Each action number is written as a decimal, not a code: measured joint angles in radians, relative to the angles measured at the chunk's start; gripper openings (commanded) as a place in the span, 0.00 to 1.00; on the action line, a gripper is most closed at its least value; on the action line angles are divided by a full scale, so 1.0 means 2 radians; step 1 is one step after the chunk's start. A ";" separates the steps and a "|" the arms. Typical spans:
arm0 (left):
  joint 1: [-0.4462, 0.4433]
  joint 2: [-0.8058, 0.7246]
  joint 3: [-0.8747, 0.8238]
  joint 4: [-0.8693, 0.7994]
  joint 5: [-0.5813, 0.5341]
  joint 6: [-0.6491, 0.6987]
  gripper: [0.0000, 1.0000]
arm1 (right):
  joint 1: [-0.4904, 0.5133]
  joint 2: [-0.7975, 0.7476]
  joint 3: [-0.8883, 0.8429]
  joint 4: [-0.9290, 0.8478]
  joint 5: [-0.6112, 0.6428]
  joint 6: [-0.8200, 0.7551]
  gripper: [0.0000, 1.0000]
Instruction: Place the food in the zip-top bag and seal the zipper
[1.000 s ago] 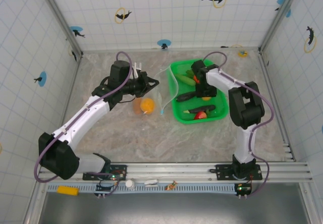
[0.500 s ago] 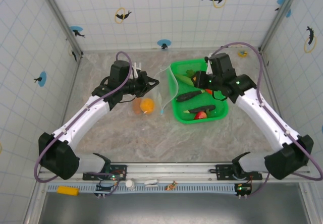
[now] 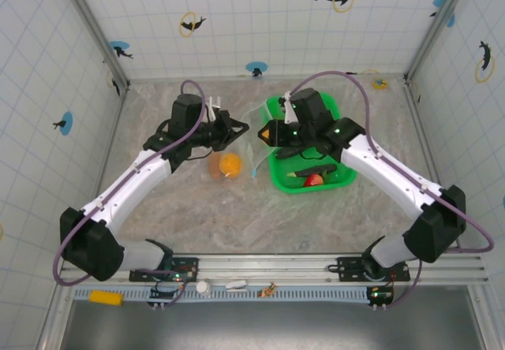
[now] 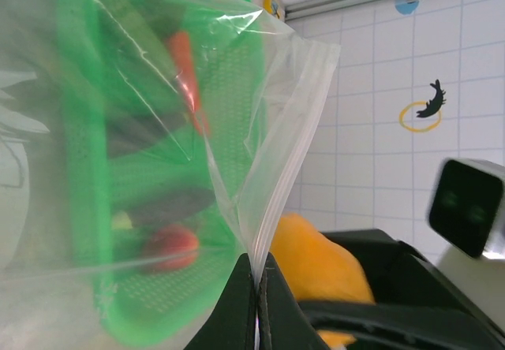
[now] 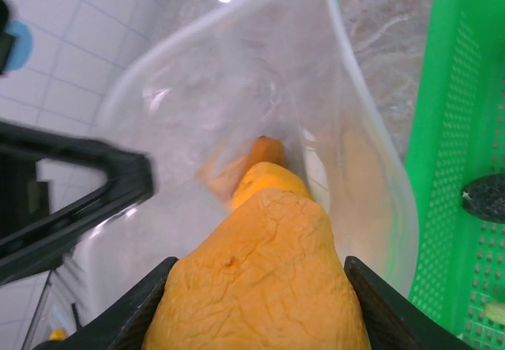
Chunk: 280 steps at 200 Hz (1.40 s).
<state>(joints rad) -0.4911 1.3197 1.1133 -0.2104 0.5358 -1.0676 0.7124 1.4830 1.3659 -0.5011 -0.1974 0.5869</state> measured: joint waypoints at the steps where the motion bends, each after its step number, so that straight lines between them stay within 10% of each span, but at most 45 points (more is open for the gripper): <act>1: 0.000 0.000 0.000 0.000 0.000 0.000 0.00 | 0.000 0.002 0.001 -0.001 0.001 0.000 0.52; 92: -0.002 -0.025 -0.016 0.015 0.003 -0.006 0.00 | 0.033 0.133 0.152 -0.104 0.068 -0.005 0.71; 170: -0.003 -0.028 -0.024 0.023 0.002 -0.007 0.00 | 0.030 0.134 0.160 -0.121 0.066 -0.013 0.68; 280: -0.003 -0.028 -0.024 0.006 -0.018 -0.004 0.00 | -0.131 -0.062 -0.032 -0.119 0.084 0.050 0.64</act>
<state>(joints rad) -0.4965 1.2629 1.0660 -0.1974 0.5007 -1.0748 0.4500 1.3586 1.3010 -0.7391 -0.0299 0.6872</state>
